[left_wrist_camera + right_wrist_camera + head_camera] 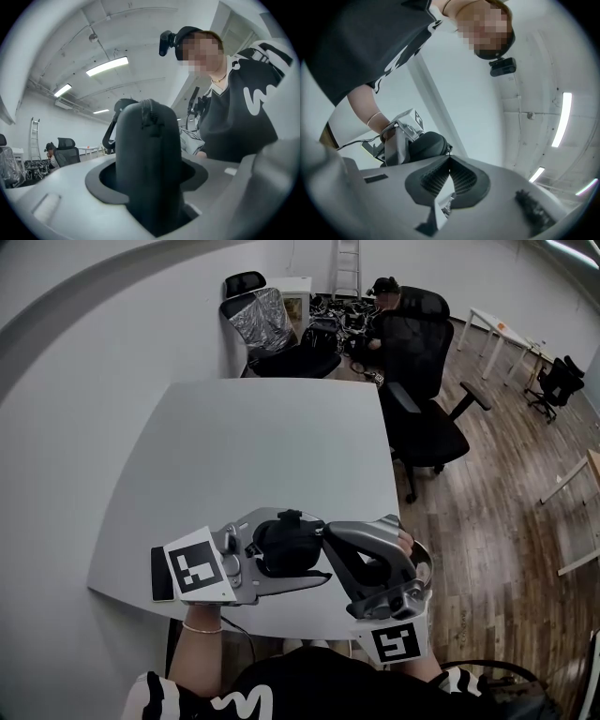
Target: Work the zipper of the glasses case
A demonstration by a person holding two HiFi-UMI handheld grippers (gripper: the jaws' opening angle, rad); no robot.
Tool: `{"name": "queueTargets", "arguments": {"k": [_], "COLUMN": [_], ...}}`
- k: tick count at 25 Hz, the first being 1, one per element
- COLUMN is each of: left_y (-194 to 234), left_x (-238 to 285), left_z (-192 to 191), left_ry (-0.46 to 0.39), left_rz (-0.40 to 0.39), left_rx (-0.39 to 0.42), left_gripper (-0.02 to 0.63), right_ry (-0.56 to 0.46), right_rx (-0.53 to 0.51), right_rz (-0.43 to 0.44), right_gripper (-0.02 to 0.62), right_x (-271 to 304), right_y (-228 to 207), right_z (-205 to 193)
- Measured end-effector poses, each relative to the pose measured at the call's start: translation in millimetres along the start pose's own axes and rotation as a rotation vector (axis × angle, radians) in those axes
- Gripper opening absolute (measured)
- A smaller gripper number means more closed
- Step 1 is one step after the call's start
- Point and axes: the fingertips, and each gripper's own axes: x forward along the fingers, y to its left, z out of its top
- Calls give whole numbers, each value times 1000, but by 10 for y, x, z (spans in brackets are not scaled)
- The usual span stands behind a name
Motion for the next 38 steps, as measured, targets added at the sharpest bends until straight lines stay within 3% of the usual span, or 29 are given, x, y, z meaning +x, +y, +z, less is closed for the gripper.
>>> {"name": "queueTargets", "arguments": {"k": [6, 11, 22, 30, 38], "left_y": [-31, 53, 291, 399, 440], "left_x": [5, -104, -187, -186, -169], "left_z": [23, 337, 675, 726, 793], "left_ry": [-8, -175, -282, -300, -325], "left_rz": [-48, -81, -9, 35, 58], "left_rx": [-61, -56, -16, 4, 3], "left_gripper": [272, 272, 273, 275, 275], "right_ry": [22, 44, 125, 176, 126], "right_rx": [0, -7, 60, 183, 338], "right_rz": [-15, 7, 38, 91, 91], "right_gripper": [6, 5, 5, 5, 5], "right_x": [-13, 15, -5, 4, 99], "right_y": [11, 46, 289, 640, 810], "right_z": [-49, -124, -475, -766, -728]}}
